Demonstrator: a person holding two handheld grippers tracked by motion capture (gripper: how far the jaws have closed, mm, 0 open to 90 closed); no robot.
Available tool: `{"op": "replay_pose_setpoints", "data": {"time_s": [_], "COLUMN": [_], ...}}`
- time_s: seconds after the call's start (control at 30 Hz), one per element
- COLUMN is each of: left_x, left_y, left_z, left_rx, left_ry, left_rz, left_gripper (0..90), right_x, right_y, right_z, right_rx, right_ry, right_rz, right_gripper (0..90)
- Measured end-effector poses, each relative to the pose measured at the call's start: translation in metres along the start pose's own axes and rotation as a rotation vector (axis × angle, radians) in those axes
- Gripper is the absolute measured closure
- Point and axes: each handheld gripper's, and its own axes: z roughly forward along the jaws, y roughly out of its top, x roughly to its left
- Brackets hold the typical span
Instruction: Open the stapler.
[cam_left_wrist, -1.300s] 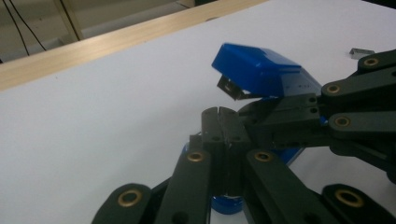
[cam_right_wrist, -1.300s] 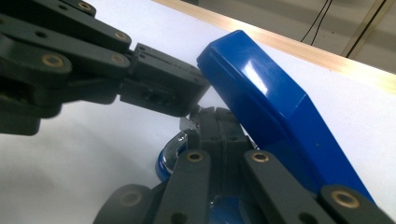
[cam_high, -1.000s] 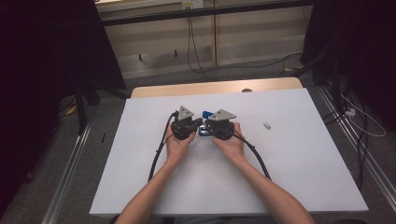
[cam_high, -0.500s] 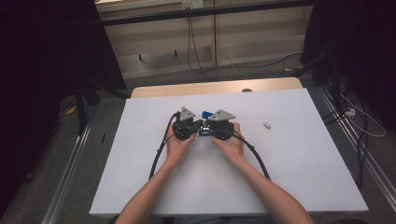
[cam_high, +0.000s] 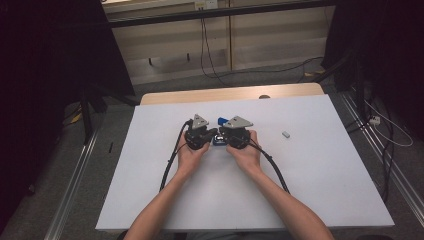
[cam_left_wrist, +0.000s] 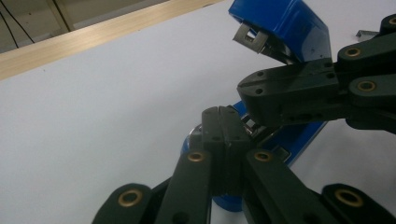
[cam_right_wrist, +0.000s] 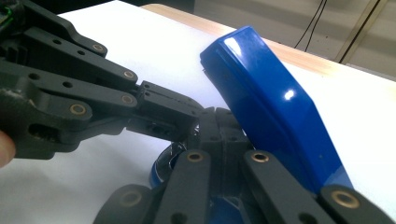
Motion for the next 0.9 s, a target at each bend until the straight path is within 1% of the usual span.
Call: {"op": "replay_pose_setpoints", "data": {"time_s": [0.13, 0.27, 0.43, 0.57, 0.8, 0.9], "left_x": [0.000, -0.001, -0.001, 0.000, 0.000, 0.000], "left_y": [0.000, 0.000, 0.000, 0.000, 0.000, 0.000], "left_z": [0.000, 0.000, 0.000, 0.000, 0.000, 0.000], "left_rx": [0.003, 0.001, -0.001, 0.000, -0.001, -0.002], "left_ry": [0.003, 0.002, 0.002, -0.003, 0.000, -0.005], "left_rz": [0.017, 0.028, 0.022, 0.019, 0.025, 0.019], "left_gripper": [90.0, 90.0, 90.0, 90.0, 90.0, 90.0], "right_x": [0.000, -0.002, -0.005, -0.004, -0.006, -0.008], "right_y": [0.001, 0.002, 0.004, 0.005, 0.006, 0.007], "right_z": [-0.001, -0.004, -0.007, -0.007, -0.010, -0.012], "right_rx": [-0.003, -0.015, -0.019, -0.018, -0.024, -0.026], "right_ry": [-0.006, -0.013, -0.024, -0.034, -0.045, -0.051], "right_rz": [0.005, 0.020, 0.014, 0.008, 0.016, 0.013], "right_gripper": [90.0, 90.0, 90.0, 90.0, 90.0, 90.0]}}
